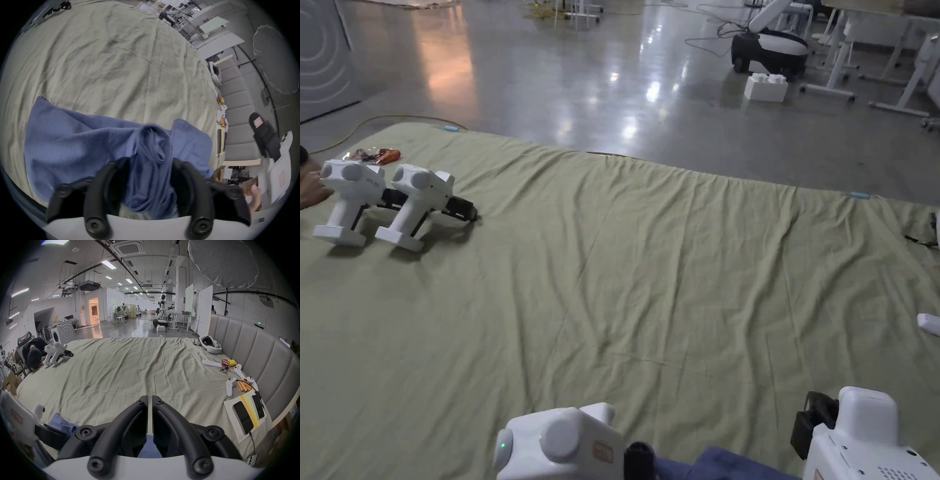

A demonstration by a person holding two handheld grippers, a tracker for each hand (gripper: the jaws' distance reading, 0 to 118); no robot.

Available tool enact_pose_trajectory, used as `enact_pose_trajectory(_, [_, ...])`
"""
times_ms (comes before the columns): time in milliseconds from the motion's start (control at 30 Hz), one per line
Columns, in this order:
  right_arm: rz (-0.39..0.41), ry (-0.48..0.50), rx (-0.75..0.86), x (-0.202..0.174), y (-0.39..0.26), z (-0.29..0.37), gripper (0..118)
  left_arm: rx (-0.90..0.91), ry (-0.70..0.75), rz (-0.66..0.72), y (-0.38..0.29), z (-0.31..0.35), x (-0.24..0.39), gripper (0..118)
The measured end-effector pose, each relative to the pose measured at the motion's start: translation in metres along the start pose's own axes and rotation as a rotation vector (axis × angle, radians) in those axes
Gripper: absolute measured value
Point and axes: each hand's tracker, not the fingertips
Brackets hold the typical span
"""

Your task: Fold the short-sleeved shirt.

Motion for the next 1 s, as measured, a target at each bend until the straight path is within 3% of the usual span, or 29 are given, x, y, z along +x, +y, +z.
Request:
enact_pose_trajectory(267, [-0.012, -0.003, -0.006, 0.004, -0.003, 0.002, 7, 0.111, -0.011, -0.016, 0.009, 0.05, -0.002, 68])
enact_pose_trajectory(333, [-0.019, -0.004, -0.012, 0.005, -0.004, 0.002, 7, 0.131, 0.046, -0.057, 0.008, 0.05, -0.001, 65])
enact_pose_trajectory(367, [-0.023, -0.003, -0.014, 0.005, -0.005, 0.002, 7, 0.124, 0.08, -0.082, 0.006, 0.047, 0.001, 58])
enact_pose_trajectory(400, [-0.024, -0.003, -0.015, 0.005, -0.006, 0.001, 7, 0.101, 0.106, -0.112, 0.006, 0.043, 0.003, 35])
enact_pose_trajectory(433, [-0.024, -0.003, -0.018, 0.005, -0.007, 0.001, 7, 0.086, 0.118, -0.136, 0.004, 0.038, 0.005, 23])
enact_pose_trajectory(633, [-0.028, -0.002, -0.034, 0.006, -0.013, 0.0, 7, -0.074, 0.108, -0.236, -0.02, -0.004, 0.021, 23])
enact_pose_trajectory(767, [-0.027, -0.006, -0.04, 0.008, -0.016, 0.0, 7, -0.099, 0.008, -0.281, -0.034, -0.021, 0.036, 23])
enact_pose_trajectory(1000, [-0.04, -0.004, -0.047, 0.01, -0.017, 0.002, 7, -0.073, -0.011, -0.261, -0.036, -0.043, 0.032, 23])
